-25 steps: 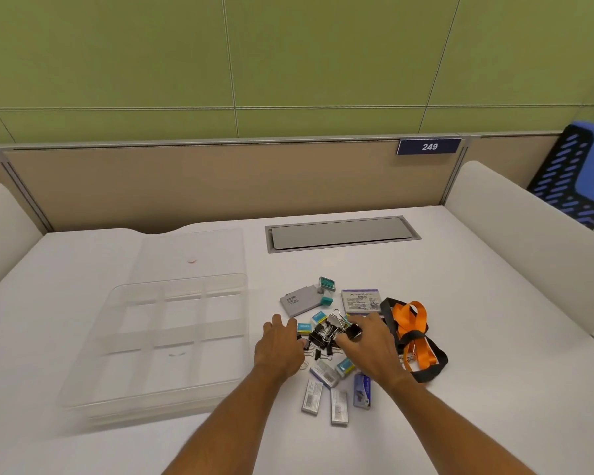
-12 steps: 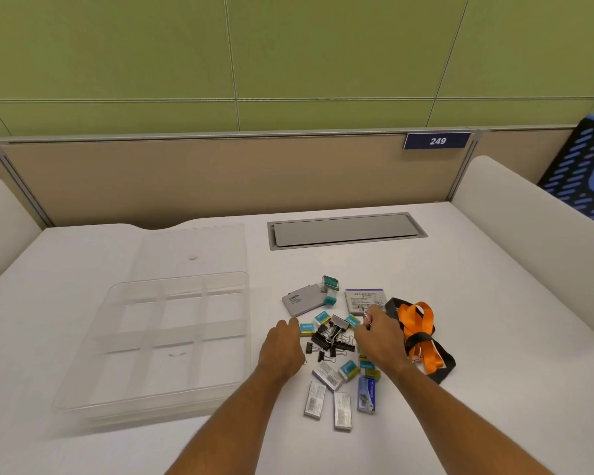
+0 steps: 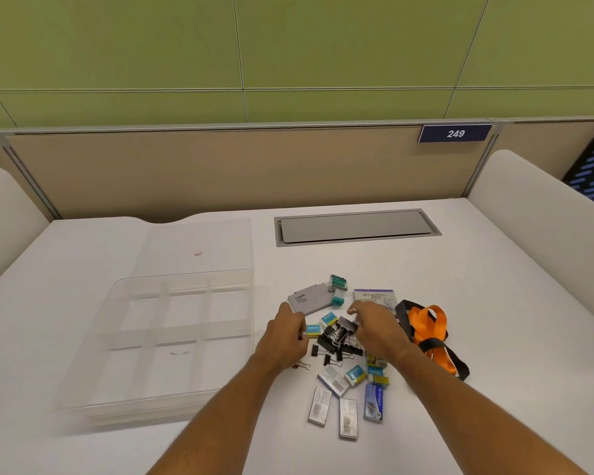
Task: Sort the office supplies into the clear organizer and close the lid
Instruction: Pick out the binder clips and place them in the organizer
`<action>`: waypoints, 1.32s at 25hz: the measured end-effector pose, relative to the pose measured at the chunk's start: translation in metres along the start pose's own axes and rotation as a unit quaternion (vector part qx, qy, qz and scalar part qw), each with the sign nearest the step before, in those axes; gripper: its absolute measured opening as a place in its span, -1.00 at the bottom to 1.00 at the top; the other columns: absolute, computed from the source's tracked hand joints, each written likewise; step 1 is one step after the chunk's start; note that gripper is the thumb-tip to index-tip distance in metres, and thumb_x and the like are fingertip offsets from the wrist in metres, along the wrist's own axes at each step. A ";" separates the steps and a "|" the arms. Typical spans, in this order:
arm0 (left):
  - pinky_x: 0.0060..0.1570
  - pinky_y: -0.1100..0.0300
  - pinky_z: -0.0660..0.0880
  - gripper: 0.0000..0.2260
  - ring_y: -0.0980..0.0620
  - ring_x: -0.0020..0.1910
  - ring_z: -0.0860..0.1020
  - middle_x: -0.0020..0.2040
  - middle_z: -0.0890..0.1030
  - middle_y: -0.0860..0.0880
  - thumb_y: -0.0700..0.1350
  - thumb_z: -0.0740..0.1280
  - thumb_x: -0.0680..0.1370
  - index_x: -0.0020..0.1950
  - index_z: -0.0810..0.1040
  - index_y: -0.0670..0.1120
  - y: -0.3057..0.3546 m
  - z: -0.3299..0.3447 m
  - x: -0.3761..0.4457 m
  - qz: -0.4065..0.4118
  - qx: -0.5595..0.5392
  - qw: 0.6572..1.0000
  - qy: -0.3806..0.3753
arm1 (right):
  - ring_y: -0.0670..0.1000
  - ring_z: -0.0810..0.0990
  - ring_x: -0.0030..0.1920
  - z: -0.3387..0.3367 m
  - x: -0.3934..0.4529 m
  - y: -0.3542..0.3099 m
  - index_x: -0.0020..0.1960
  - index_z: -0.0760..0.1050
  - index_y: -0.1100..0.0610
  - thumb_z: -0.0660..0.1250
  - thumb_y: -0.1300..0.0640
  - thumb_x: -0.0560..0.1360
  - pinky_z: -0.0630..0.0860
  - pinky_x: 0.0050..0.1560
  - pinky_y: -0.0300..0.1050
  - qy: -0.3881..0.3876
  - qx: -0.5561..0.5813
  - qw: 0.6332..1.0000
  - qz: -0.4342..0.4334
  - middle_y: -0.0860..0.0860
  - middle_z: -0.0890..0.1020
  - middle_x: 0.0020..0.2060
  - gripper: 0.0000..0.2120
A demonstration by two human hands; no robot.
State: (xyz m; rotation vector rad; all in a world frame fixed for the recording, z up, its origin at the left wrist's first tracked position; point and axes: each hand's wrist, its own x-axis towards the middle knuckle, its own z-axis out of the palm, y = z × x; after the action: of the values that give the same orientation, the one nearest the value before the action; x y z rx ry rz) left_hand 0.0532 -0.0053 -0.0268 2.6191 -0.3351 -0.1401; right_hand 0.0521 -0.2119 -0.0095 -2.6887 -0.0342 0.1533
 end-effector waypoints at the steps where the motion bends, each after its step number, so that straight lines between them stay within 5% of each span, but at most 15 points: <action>1: -0.10 0.13 0.59 -0.95 -0.08 0.08 0.52 0.16 0.39 -0.13 -0.20 0.26 0.53 -0.03 0.49 -0.11 0.000 0.001 0.001 0.004 -0.004 1.000 -0.003 | 0.08 0.53 0.09 -0.002 0.003 0.000 0.27 0.45 0.04 0.30 0.15 0.50 0.53 0.02 -0.04 -0.026 -0.029 0.999 -0.023 0.05 0.53 0.12 -0.66; 5: -0.05 0.25 0.50 -0.89 -0.08 0.28 0.41 0.19 0.38 -0.13 -0.28 0.28 0.53 0.03 0.49 -0.14 0.005 0.007 0.004 0.016 -0.022 0.999 -0.022 | 0.09 0.52 0.05 -0.006 0.010 -0.001 0.34 0.36 -0.13 0.40 0.16 0.40 0.56 -0.03 -0.01 -0.121 -0.182 0.970 -0.105 -0.01 0.44 0.14 -0.44; 8: 0.01 0.15 0.48 -0.88 -0.07 0.12 0.48 0.07 0.48 -0.09 -0.21 0.29 0.52 0.05 0.49 -0.11 0.015 0.010 0.006 0.027 -0.016 0.999 -0.023 | 0.09 0.54 0.07 -0.004 0.013 -0.001 0.32 0.35 -0.08 0.40 0.15 0.43 0.56 0.00 0.03 -0.117 -0.224 0.959 -0.126 0.02 0.50 0.12 -0.49; 15: 0.05 0.14 0.49 -0.57 0.01 0.08 0.45 0.14 0.49 -0.07 0.15 0.36 0.45 0.20 0.43 -0.06 0.027 0.023 0.006 0.044 0.022 0.998 -0.037 | 0.08 0.53 0.03 -0.007 0.014 0.001 0.17 0.40 0.08 0.40 0.08 0.41 0.52 -0.01 -0.02 -0.098 -0.206 0.964 -0.138 0.06 0.54 0.09 -0.64; 21: 0.12 0.09 0.50 -0.38 0.00 0.17 0.43 0.18 0.48 -0.05 0.27 0.42 0.35 0.28 0.40 -0.03 0.031 0.023 0.006 0.020 0.046 0.997 -0.056 | 0.07 0.52 0.10 -0.021 0.008 0.008 0.31 0.41 0.08 0.43 0.02 0.39 0.54 0.07 -0.04 -0.088 -0.154 0.977 -0.120 0.05 0.47 0.18 -0.47; 33: -0.11 0.18 0.49 -0.63 0.06 -0.08 0.41 0.01 0.52 -0.05 0.07 0.33 0.36 0.10 0.44 -0.05 0.043 0.010 -0.002 0.050 0.020 0.998 -0.009 | 0.06 0.48 0.23 -0.032 -0.015 0.010 0.38 0.36 0.08 0.32 -0.06 0.44 0.45 0.23 -0.04 -0.044 -0.078 0.993 -0.072 0.06 0.50 0.26 -0.45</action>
State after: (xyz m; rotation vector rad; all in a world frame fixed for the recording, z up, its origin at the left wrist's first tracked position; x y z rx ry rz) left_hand 0.0402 -0.0460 -0.0144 2.6358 -0.4800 -0.1247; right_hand 0.0413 -0.2357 0.0159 -2.8201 -0.2785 0.2332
